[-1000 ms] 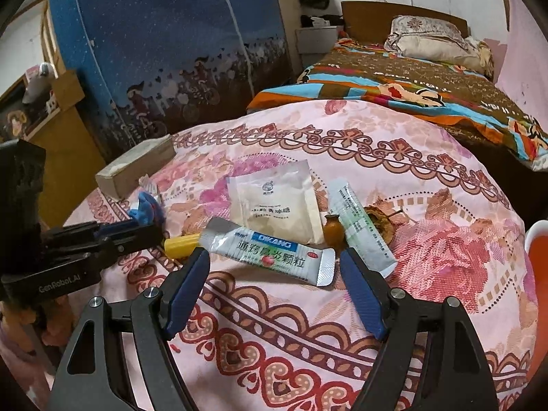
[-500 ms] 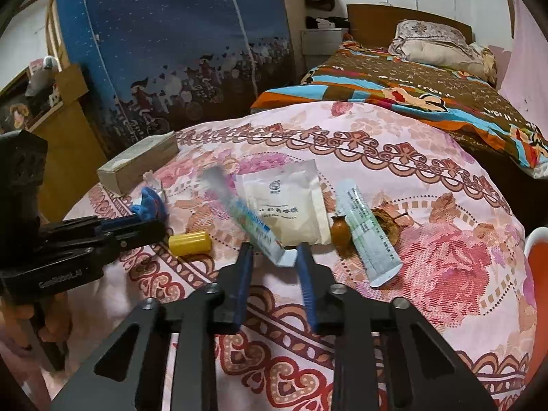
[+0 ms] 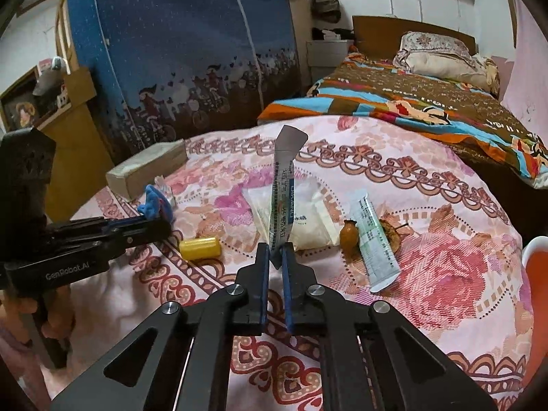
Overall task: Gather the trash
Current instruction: 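Grasp the white tube with the right tool while the left tool lifts the blue sponge, then carry the blue sponge and white tube with both tools over the orange bucket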
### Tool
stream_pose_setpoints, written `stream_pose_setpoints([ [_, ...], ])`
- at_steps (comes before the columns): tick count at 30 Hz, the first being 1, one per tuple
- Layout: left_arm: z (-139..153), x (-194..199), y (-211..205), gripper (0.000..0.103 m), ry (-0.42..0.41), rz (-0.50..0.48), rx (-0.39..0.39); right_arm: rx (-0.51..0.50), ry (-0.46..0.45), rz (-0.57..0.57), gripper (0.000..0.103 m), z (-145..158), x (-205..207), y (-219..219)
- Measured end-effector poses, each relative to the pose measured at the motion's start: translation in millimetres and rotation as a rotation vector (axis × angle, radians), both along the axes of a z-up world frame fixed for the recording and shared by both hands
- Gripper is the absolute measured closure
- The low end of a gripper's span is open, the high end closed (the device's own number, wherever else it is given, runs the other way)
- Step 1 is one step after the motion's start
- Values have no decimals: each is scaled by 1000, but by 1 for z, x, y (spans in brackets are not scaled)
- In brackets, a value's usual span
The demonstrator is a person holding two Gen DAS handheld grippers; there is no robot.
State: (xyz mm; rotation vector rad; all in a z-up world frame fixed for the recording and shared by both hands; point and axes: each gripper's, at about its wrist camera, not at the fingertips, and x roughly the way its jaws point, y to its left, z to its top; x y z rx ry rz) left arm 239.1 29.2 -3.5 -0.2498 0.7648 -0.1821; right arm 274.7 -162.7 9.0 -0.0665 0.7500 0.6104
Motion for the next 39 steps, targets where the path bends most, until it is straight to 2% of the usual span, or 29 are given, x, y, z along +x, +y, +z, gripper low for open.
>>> stream_pose_setpoints([
  [4,13,-15,-3,99,-91,1,19,43,-28,10,98,6,-4,-5],
  [10,25,-23,-14,99,-160,-9,73,56,-65,28,98,12,-11,-4],
  [13,25,-22,-19,99,-153,-16,88,48,-74,24,98,13,-12,-3],
  [17,18,-15,-21,99,-98,-10,100,32,-28,-11,95,7,-3,-5],
  [19,14,-11,-20,99,-67,-2,98,30,-2,-31,91,4,3,-7],
  [21,11,-9,-19,99,-47,0,89,44,23,-27,63,2,9,-8],
  [22,10,-8,-19,99,-45,0,86,52,26,-25,60,2,11,-7],
  [26,9,-9,-19,99,-40,-3,80,40,32,-3,63,2,17,1],
  [30,10,-8,-19,99,-40,-3,79,4,39,-7,84,-2,24,9],
  [35,12,-10,-20,99,-49,1,87,29,29,1,85,-1,21,3],
  [39,23,-18,-23,99,-107,12,98,54,-45,-2,85,9,8,-3],
])
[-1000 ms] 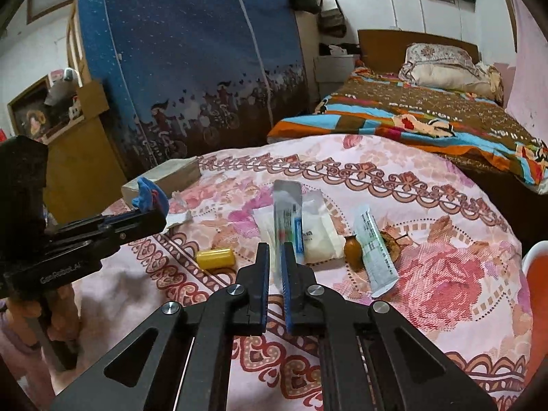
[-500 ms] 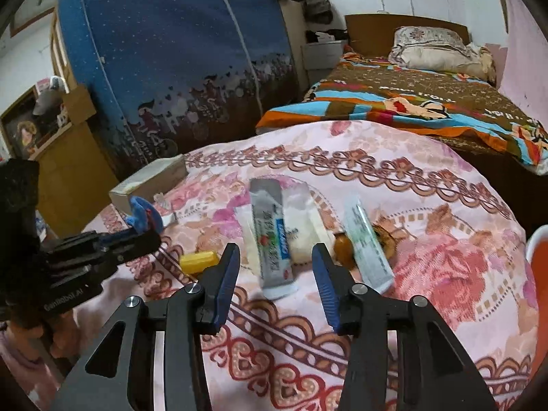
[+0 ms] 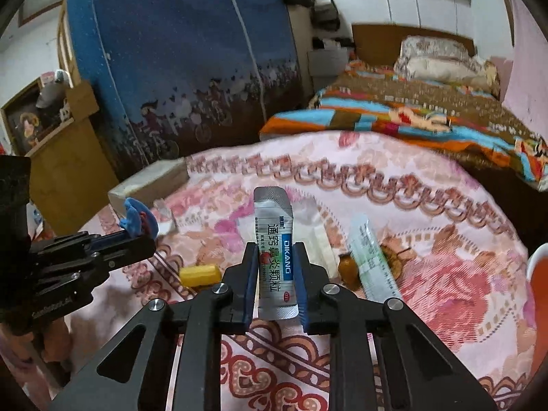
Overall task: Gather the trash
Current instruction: 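Carry the blue sponge and white tube with both tools over the orange bucket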
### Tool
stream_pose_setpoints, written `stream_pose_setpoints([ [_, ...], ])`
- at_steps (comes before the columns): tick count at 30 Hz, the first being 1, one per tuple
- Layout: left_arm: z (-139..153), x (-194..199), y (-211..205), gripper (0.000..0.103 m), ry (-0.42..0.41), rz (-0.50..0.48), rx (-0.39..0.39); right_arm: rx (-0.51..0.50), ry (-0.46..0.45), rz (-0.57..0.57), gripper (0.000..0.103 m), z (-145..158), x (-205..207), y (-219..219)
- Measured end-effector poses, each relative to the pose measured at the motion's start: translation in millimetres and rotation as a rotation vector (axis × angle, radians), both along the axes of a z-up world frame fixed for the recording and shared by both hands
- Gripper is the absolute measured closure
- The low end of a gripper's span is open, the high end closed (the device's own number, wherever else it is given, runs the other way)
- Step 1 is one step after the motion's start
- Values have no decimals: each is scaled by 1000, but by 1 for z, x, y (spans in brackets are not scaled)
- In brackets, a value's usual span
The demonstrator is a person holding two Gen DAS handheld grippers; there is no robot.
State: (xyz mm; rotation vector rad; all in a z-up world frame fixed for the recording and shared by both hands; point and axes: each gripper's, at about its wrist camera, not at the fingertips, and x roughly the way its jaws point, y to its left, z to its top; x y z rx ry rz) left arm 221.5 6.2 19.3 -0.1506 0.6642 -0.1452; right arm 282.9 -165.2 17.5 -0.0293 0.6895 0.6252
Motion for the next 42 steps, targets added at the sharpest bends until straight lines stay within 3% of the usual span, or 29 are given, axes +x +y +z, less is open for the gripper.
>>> stream_pose_setpoints([
  [9,42,-22,-37,99,-250,-30,39,190,-296,-102,85,43,-50,-49],
  [14,65,-31,-69,98,-383,-81,72,208,-467,-195,85,65,-73,-77],
  [21,82,-25,-113,98,-456,-172,88,200,-618,-312,85,86,-91,-113],
  [25,91,-20,-138,98,-475,-238,80,194,-651,-390,85,90,-92,-136],
  [33,96,-12,-192,98,-477,-371,74,223,-624,-560,85,87,-90,-191],
  [42,79,4,-246,98,-358,-490,50,202,-529,-716,85,72,-82,-238],
])
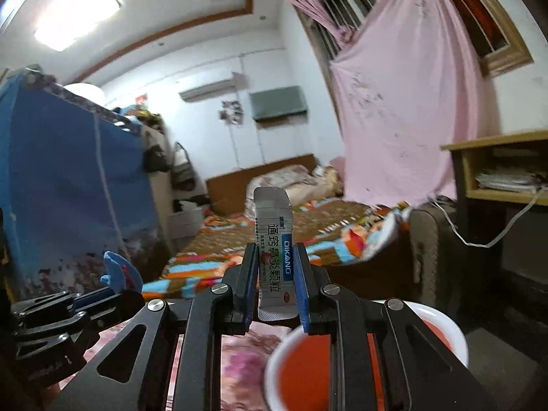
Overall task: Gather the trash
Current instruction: 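Carry the blue sponge and white tube with both tools over the orange bucket, then open both tools to drop the sponge and tube into the bucket, then move both open tools from the bucket back over the quilt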
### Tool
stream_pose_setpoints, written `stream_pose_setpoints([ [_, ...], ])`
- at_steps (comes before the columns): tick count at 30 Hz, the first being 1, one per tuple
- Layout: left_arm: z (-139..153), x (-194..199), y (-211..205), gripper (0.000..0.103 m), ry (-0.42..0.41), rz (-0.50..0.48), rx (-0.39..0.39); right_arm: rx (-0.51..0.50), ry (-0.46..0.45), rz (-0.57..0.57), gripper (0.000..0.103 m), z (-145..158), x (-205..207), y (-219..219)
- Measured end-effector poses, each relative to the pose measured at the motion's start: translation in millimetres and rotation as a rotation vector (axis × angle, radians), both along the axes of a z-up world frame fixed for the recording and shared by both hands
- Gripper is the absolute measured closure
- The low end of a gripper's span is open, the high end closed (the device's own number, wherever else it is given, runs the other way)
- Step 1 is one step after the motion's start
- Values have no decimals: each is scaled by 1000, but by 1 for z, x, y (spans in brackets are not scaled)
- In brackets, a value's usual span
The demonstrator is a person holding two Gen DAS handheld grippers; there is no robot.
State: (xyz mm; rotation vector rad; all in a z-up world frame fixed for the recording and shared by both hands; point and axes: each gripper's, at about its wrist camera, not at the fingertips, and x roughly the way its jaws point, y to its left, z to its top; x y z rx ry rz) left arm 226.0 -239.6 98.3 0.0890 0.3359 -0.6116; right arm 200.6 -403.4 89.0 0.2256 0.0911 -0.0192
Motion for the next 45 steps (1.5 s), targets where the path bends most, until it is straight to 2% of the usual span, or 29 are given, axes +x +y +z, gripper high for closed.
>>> stream_pose_setpoints([
  [13,-28,50,-46,97,310,-62,16,93,166,-78,83,-23,14,-37],
  [17,-34,57,-53,97,368,-69,15,103,197,-93,83,-26,16,-38],
  [19,-37,60,-54,96,390,-77,16,112,209,-99,80,-28,17,-40],
  [21,-39,61,-55,91,406,-77,14,118,217,-103,72,-30,18,-41],
  [22,-40,61,-55,90,413,-75,9,120,221,-103,71,-31,18,-41],
  [33,-41,63,-33,79,414,-13,-39,118,216,-102,61,-30,18,-42],
  [38,-33,57,-14,68,355,54,-77,97,179,-92,55,-26,15,-37],
  [40,-29,53,-3,62,317,100,-90,78,154,-90,51,-22,13,-32],
  [41,-27,51,2,58,303,118,-97,73,144,-87,44,-21,12,-30],
  [42,-25,49,9,53,284,142,-108,66,130,-82,32,-19,11,-27],
  [43,-23,46,16,51,265,168,-122,60,113,-76,28,-17,9,-24],
  [45,-18,41,32,41,232,207,-149,47,79,-64,24,-13,5,-17],
])
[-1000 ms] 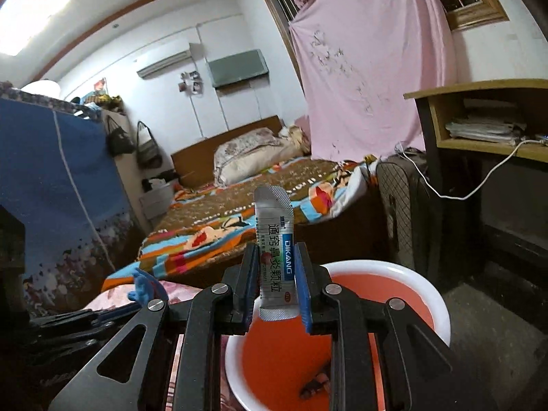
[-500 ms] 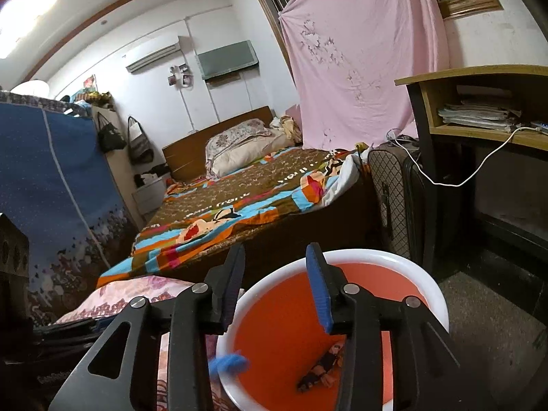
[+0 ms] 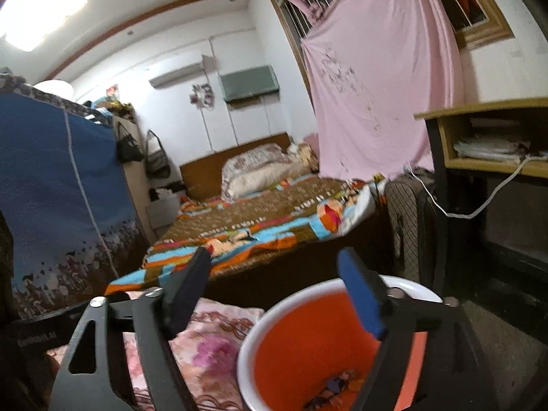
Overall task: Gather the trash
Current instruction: 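Move both open tools from the bucket back over the quilt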
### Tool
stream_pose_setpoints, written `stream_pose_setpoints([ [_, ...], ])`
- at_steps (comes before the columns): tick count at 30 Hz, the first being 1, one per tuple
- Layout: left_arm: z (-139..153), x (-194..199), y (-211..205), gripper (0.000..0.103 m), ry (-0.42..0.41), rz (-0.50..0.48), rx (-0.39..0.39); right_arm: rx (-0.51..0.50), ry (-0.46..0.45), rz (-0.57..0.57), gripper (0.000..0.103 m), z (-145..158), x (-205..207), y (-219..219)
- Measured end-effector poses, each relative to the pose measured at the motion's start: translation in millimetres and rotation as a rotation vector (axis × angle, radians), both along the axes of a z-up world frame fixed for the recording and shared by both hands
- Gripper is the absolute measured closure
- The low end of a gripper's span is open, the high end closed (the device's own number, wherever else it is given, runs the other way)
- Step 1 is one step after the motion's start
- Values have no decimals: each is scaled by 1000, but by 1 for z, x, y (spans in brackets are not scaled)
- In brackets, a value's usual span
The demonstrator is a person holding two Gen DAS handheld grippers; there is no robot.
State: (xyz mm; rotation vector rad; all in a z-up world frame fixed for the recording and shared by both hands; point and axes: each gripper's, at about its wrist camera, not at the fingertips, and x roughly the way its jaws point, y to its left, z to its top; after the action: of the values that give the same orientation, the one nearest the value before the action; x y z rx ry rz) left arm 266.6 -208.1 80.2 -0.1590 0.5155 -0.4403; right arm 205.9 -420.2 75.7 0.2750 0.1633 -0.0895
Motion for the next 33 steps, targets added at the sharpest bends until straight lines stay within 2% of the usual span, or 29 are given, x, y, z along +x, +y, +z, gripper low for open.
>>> stream_pose_setpoints([
  [4,9,-13,27,29,-77,89,-11,-33,-66,33,15,7,-8,16],
  [6,11,-21,40,12,-118,132,-11,-40,-109,44,1,10,-13,24],
  [7,13,-28,49,10,-149,171,-12,-41,-137,48,0,12,-16,29],
  [14,13,-54,84,11,-243,269,9,-75,-258,100,0,19,-32,63],
  [33,6,-111,217,11,-347,512,80,-176,-313,363,0,18,-47,186],
])
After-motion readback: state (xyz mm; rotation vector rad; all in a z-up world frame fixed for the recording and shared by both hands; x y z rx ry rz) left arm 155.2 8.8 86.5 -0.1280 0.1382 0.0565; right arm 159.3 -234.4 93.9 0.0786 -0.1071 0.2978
